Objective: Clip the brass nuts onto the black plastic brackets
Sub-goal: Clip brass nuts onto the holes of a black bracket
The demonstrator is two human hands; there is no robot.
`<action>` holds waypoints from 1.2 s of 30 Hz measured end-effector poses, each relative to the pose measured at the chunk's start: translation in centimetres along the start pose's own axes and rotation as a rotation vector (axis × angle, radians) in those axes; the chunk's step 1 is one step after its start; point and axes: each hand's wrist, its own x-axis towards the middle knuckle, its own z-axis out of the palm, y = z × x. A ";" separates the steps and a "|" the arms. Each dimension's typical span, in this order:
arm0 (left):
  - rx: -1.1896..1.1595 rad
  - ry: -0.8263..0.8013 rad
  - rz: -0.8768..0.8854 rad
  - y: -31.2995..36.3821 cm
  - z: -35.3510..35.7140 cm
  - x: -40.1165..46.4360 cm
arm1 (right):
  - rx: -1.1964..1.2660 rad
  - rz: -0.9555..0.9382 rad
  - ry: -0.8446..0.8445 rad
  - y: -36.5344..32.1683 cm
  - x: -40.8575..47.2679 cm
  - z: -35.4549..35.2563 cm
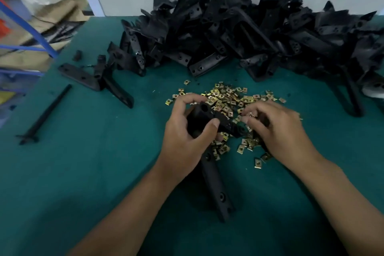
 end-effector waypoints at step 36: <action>-0.048 -0.020 -0.054 0.0 -0.1 0.0 | 1.448 0.631 -0.121 -1.4 1.3 -0.8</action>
